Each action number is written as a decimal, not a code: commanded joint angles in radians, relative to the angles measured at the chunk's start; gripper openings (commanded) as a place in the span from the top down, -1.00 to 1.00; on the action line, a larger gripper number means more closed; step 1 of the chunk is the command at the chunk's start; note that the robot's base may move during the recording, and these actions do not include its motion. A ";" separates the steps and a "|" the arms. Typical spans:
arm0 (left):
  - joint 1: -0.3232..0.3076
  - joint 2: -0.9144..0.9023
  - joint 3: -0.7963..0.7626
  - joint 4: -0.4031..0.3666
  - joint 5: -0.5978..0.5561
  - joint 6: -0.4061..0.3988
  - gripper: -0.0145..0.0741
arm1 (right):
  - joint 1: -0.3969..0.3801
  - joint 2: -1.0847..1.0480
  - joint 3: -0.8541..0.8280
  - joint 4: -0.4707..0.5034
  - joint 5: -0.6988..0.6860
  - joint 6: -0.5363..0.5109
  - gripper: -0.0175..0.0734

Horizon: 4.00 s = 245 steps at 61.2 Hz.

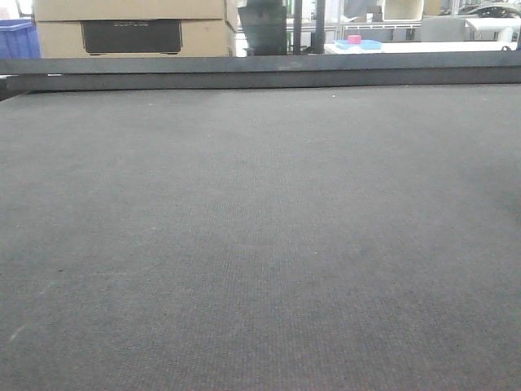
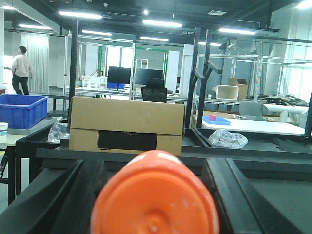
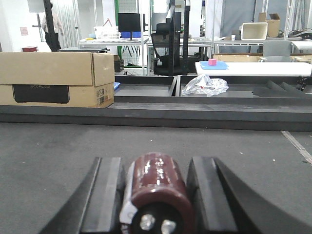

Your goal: Place cylindrical capacitor in blue bin on shelf

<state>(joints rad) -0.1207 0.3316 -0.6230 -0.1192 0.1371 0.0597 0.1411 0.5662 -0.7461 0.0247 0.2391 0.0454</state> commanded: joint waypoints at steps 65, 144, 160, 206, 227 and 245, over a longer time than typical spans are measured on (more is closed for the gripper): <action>-0.006 -0.007 -0.001 -0.008 -0.021 0.001 0.92 | -0.001 -0.006 0.003 -0.004 -0.022 -0.004 0.97; -0.006 -0.007 -0.001 -0.008 -0.021 0.001 0.92 | -0.001 -0.006 0.003 -0.004 -0.022 -0.004 0.97; -0.006 -0.007 -0.001 -0.008 -0.021 0.001 0.92 | -0.001 -0.006 0.003 -0.004 -0.022 -0.004 0.97; -0.006 -0.007 -0.001 -0.008 -0.021 0.001 0.92 | -0.001 -0.006 0.003 -0.004 -0.022 -0.004 0.97; -0.006 -0.007 -0.001 -0.008 -0.021 0.001 0.92 | -0.001 -0.006 0.003 -0.004 -0.022 -0.004 0.97; -0.006 -0.007 -0.001 -0.008 -0.021 0.001 0.92 | -0.001 -0.006 0.003 -0.004 -0.022 -0.004 0.97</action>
<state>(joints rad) -0.1207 0.3311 -0.6230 -0.1192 0.1355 0.0597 0.1411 0.5644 -0.7461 0.0247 0.2391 0.0454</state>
